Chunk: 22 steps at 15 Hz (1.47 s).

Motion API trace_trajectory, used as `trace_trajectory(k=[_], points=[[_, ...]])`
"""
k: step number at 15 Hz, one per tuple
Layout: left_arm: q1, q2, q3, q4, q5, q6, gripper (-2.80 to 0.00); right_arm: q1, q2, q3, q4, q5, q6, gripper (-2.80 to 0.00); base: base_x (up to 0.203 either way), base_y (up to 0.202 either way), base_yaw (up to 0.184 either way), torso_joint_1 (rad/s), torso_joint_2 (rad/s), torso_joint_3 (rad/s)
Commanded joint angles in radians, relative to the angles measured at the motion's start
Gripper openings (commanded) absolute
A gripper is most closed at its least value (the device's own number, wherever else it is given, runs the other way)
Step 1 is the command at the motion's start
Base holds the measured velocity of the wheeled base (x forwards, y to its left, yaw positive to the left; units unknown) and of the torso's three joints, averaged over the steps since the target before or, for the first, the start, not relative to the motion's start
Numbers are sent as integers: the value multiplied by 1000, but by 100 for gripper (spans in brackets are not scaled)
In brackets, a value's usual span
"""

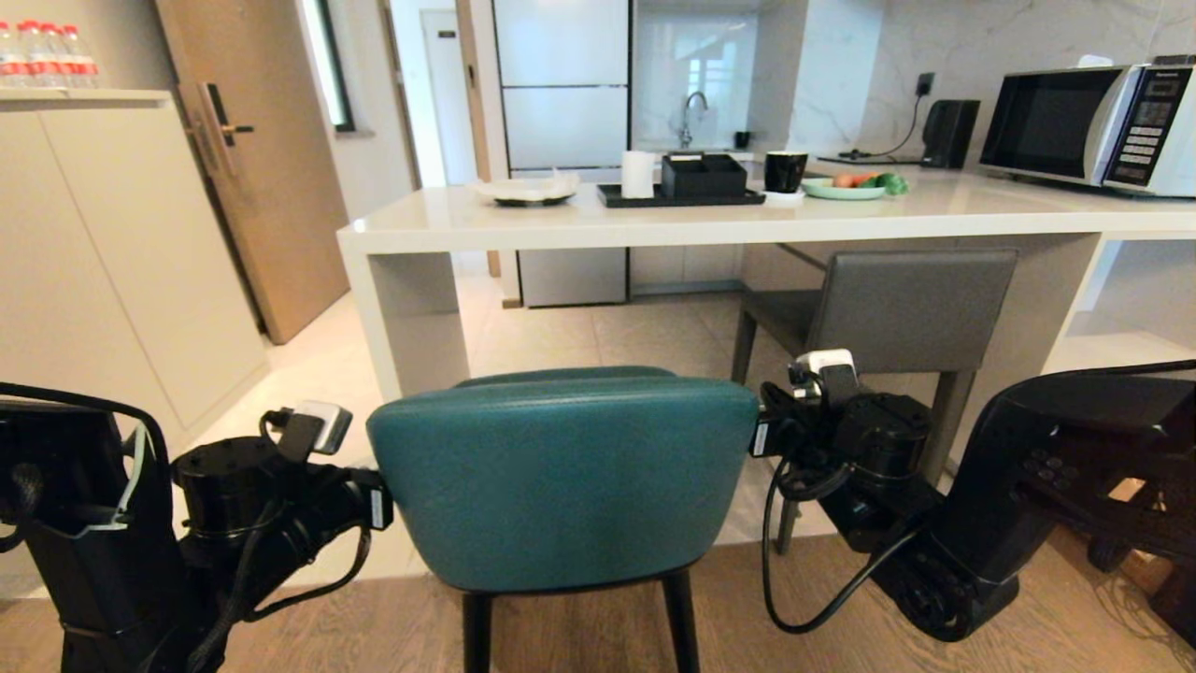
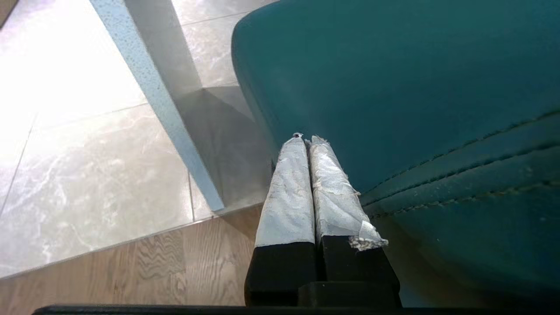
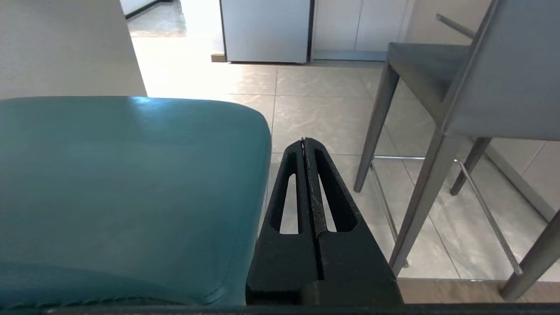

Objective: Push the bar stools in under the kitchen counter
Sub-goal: Push the blue chair back under the dining table

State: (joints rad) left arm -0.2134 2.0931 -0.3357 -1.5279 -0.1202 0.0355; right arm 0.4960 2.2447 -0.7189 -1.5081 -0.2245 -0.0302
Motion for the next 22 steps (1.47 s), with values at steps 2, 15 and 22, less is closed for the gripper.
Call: trace_trajectory(k=[2, 15, 22], points=[[-20, 13, -5, -2, -1, 6, -280, 0, 3, -13, -12, -1, -2, -280, 0, 0, 0, 0, 0, 0], [-57, 12, -5, -2, 2, 7, -280, -1, -9, -42, 3, -3, -16, -280, 160, 0, 2, 3, -2, 2], [-96, -60, 71, -2, 7, 6, -280, 36, -60, 2, -7, -6, -29, -280, 0, 0, 0, 0, 0, 0]])
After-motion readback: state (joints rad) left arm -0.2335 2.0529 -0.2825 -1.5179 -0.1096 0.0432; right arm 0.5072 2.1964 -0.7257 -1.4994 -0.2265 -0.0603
